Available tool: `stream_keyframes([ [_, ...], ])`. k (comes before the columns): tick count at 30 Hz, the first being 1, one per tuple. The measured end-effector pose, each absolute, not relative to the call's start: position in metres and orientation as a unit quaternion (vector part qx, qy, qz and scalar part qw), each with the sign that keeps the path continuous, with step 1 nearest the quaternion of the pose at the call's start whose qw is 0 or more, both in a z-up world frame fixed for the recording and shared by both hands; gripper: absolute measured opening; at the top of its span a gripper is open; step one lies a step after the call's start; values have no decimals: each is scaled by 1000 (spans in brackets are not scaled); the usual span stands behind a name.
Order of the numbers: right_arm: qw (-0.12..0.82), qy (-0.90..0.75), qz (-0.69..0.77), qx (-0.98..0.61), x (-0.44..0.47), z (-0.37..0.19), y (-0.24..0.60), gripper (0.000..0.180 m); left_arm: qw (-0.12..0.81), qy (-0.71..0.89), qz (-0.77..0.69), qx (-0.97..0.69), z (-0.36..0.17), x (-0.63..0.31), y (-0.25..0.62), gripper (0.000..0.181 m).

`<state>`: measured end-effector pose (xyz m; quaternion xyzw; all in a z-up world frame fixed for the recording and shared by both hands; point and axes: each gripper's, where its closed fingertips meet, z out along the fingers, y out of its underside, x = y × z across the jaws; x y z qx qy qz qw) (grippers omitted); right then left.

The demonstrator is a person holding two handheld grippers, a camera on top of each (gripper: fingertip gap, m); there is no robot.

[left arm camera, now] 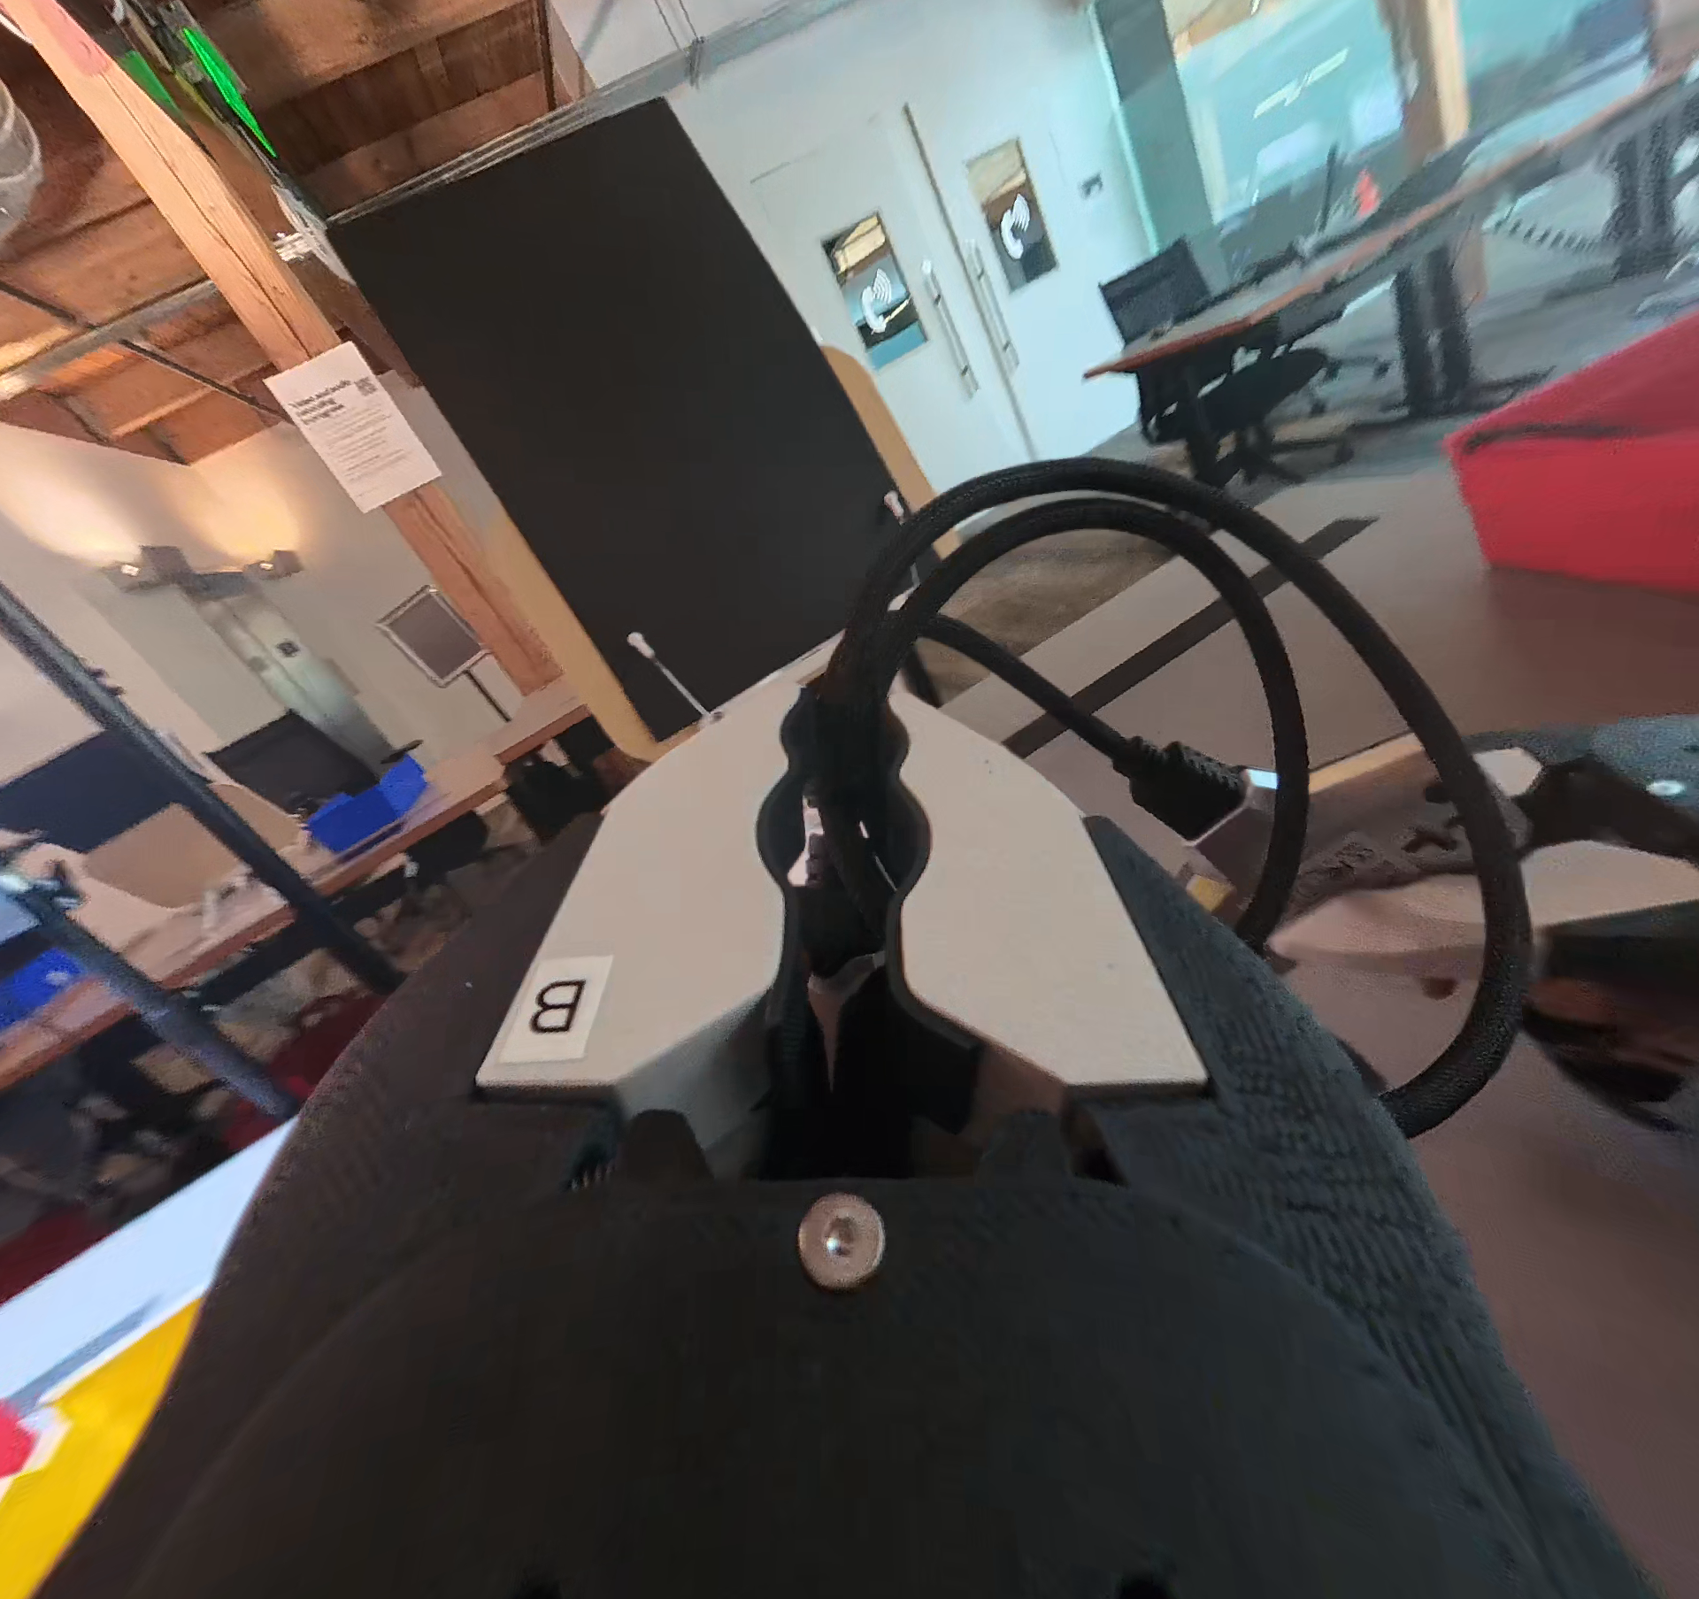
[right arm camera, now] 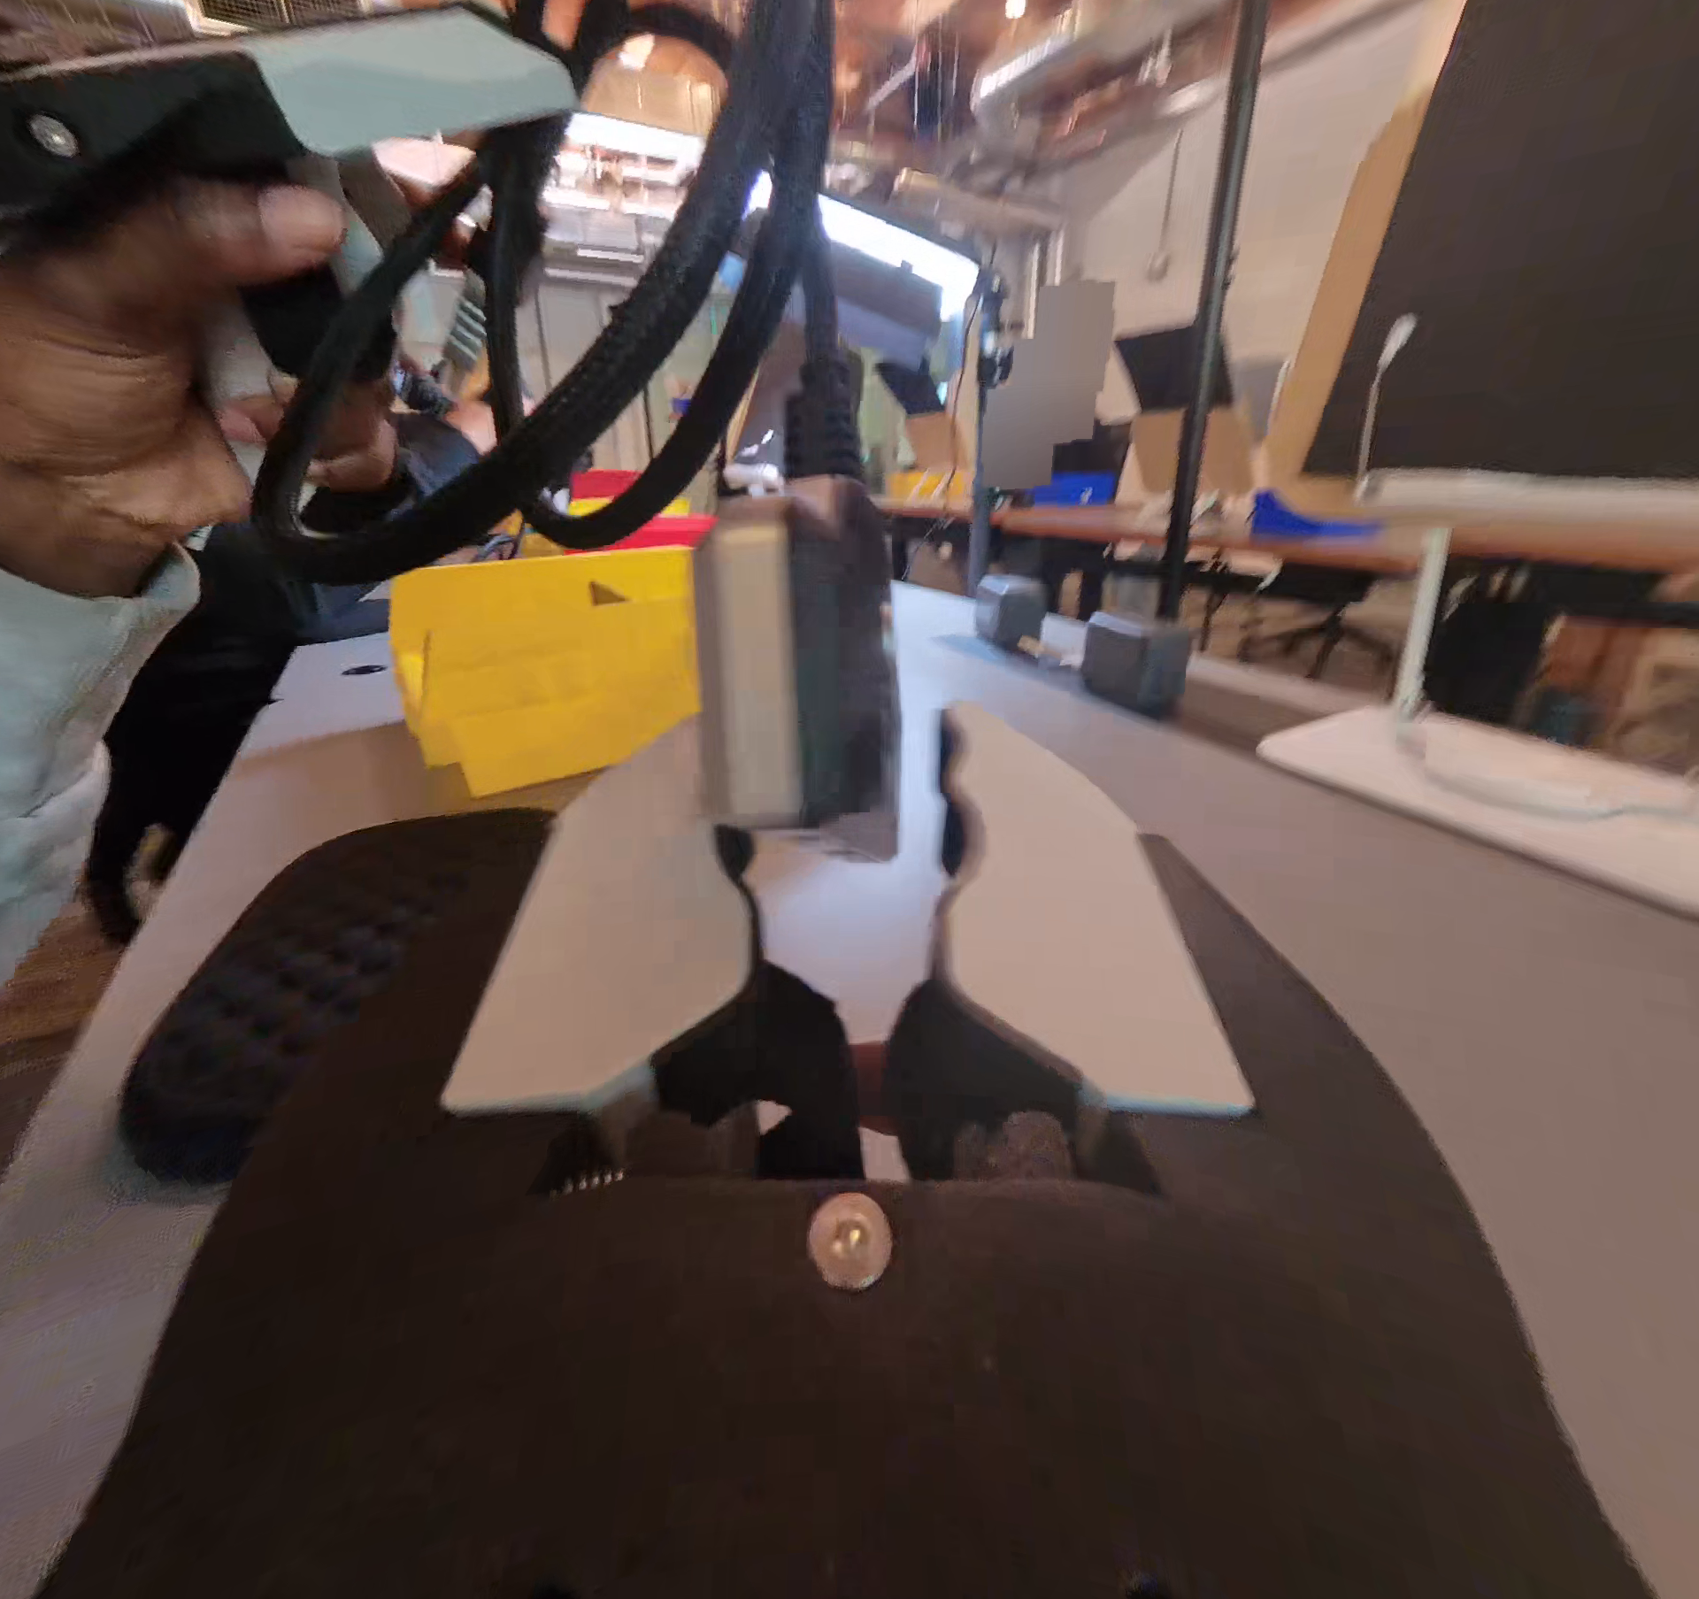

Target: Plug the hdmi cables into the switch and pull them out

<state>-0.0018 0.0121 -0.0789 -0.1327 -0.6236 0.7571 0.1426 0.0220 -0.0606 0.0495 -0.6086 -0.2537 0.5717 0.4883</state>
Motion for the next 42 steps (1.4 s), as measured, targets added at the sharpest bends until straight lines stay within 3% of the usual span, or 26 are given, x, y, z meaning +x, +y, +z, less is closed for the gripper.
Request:
stream_keyframes([
  [1,173,-614,760,-124,-2,-73,15,24,510,-259,558,-601,48,24,-61,12],
  [6,320,-614,719,-63,-4,-44,43,22,582,-298,460,-601,19,17,-76,14],
  [9,471,-620,626,-44,-18,-29,67,22,606,-342,377,-612,-16,8,-90,33],
  [13,663,-610,433,-3,-32,-18,90,22,633,-326,442,-546,-9,24,-109,42],
  [16,692,-630,349,45,-27,-28,78,22,593,-202,533,-570,-7,44,-67,49],
  [21,635,-696,312,121,-5,-56,50,22,393,-22,639,-661,-48,33,-4,51],
  [24,579,-727,327,175,20,-65,38,21,335,23,654,-678,-65,22,4,49],
  [26,549,-736,336,212,38,-68,30,22,333,26,653,-680,-71,20,5,22],
  [29,538,-712,359,271,64,-59,22,23,428,10,610,-667,-67,34,7,19],
  [33,497,-663,498,257,92,-13,24,32,559,-35,543,-625,-47,52,-6,17],
  [38,304,-587,731,167,105,49,50,44,707,-70,410,-572,-30,68,-30,17],
  [42,168,-652,714,190,103,11,22,72,760,-50,341,-551,-25,84,-24,16],
])
